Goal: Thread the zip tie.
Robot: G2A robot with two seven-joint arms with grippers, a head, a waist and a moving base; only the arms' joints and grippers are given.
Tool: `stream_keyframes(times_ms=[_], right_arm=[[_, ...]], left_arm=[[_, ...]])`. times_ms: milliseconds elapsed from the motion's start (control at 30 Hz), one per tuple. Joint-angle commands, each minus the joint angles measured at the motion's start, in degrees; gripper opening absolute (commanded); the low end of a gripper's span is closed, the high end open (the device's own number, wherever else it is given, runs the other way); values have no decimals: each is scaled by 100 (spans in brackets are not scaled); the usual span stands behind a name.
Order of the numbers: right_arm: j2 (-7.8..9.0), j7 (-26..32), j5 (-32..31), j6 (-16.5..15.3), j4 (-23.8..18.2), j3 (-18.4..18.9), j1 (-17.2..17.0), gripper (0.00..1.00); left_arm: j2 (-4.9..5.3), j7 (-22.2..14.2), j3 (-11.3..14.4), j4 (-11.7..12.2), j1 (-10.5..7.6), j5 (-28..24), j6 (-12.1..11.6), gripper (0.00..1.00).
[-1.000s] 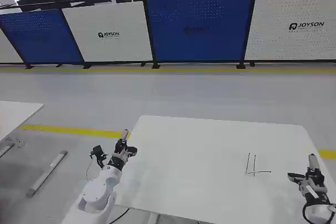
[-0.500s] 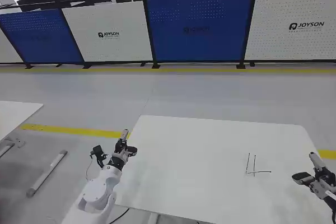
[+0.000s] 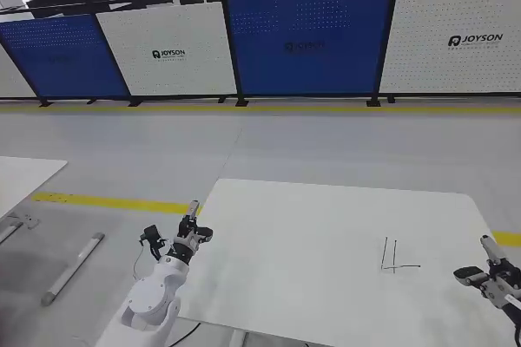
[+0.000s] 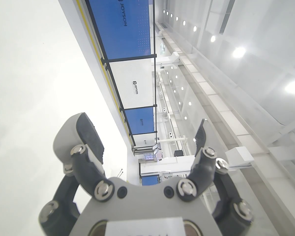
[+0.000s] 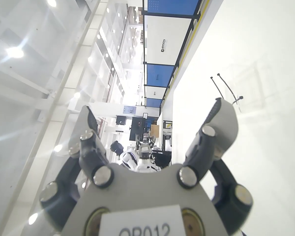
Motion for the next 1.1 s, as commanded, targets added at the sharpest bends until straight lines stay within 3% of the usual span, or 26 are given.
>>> stream_keyframes(times_ms=[0, 433, 467, 567, 633, 800, 933, 1067], right_arm=[[0, 7, 0, 1, 0, 1, 0, 100], [0, 7, 0, 1, 0, 1, 0, 100], [19, 339, -39, 39, -82, -44, 25, 100], [122, 1347, -52, 354, 83, 190, 304, 100], [177, 1707, -117, 499, 219, 308, 503, 100], [359, 2871, -611, 983, 719, 304, 1207, 100], [463, 3190, -1142, 1240, 1376, 49, 1786, 100], [507, 3403, -1419, 1240, 1918, -284, 2057, 100]], left_arm=[[0, 0, 0, 0, 0, 0, 0, 100], [0, 0, 0, 0, 0, 0, 0, 100], [0, 0, 0, 0, 0, 0, 0, 100], [0, 0, 0, 0, 0, 0, 0, 100], [0, 0, 0, 0, 0, 0, 0, 100], [0, 0, 0, 0, 0, 0, 0, 100], [0, 0, 0, 0, 0, 0, 0, 100], [0, 0, 0, 0, 0, 0, 0, 100]])
